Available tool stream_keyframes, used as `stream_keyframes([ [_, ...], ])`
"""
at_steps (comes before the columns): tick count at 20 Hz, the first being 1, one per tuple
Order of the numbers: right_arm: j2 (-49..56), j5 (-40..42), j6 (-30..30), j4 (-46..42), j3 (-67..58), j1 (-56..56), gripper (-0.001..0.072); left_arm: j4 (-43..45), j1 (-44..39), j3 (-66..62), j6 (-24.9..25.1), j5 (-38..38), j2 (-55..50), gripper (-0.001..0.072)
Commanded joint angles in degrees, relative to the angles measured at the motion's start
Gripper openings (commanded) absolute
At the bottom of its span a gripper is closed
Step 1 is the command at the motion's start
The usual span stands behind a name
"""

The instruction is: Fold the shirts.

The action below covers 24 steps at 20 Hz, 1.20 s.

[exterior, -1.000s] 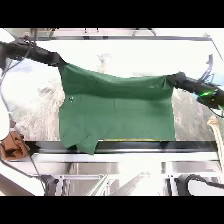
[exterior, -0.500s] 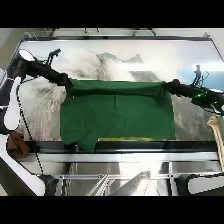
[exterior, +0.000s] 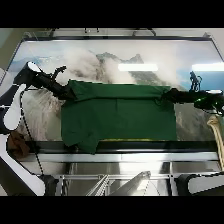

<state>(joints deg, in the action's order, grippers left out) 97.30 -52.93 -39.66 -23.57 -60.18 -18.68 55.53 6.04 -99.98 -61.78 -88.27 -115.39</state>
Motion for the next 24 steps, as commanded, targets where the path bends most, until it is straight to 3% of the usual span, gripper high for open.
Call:
stream_keyframes([
  [1,-2.7,-5.5,-3.2,-1.6,-0.2,-2.2,0.0165,-0.1,0.9,-5.3,-3.8,-8.8,0.3,0.0586],
  [3,-6.8,-8.2,-6.4,-5.9,-0.2,-5.4,0.0166,-0.2,2.0,-9.6,-6.8,-11.8,1.1,0.0596],
  [5,-10.8,-12.3,-11.1,-14.2,-0.1,-8.7,0.0167,-0.6,3.1,-7.8,-7.7,-10.2,4.9,0.0595],
  [6,-12.3,-14.6,-13.6,-19.2,0.4,-9.9,0.0175,-1.2,3.6,-4.9,-7.6,-10.1,7.3,0.0596],
  [7,-13.8,-16.3,-16.2,-24.1,2.0,-10.9,0.0231,-1.7,4.3,-0.9,-7.4,-9.9,10.2,0.0596],
  [10,-17.5,-16.2,-21.8,-33.0,10.9,-12.4,0.0249,-1.6,7.0,16.0,-5.0,-7.5,20.5,0.0596],
  [11,-18.0,-15.7,-22.4,-34.0,13.9,-12.4,0.0313,-1.6,8.1,22.0,-4.3,-6.1,24.0,0.0596],
  [12,-18.0,-15.3,-22.5,-34.3,16.3,-12.4,0.044,-1.6,9.3,27.8,-4.0,-5.0,27.2,0.0596],
  [13,-17.9,-14.2,-22.5,-34.3,18.8,-12.4,0.0482,-1.6,10.7,33.5,-4.0,-4.3,30.3,0.0596],
  [21,-17.3,-8.4,-21.5,-30.0,24.7,-10.4,0.0474,-1.5,16.9,61.4,-5.2,5.0,45.3,0.0596],
  [22,-16.7,-8.4,-20.2,-28.5,24.9,-9.3,0.0383,-1.5,16.9,63.6,-5.8,5.6,46.1,0.0596],
  [23,-16.0,-8.4,-19.7,-27.1,24.9,-7.9,0.0172,-1.5,16.9,65.7,-6.2,6.3,46.8,0.0596],
  [24,-15.4,-8.1,-19.7,-26.3,24.9,-6.6,0.0015,-1.6,16.8,67.7,-6.4,7.0,47.3,0.0596],
])
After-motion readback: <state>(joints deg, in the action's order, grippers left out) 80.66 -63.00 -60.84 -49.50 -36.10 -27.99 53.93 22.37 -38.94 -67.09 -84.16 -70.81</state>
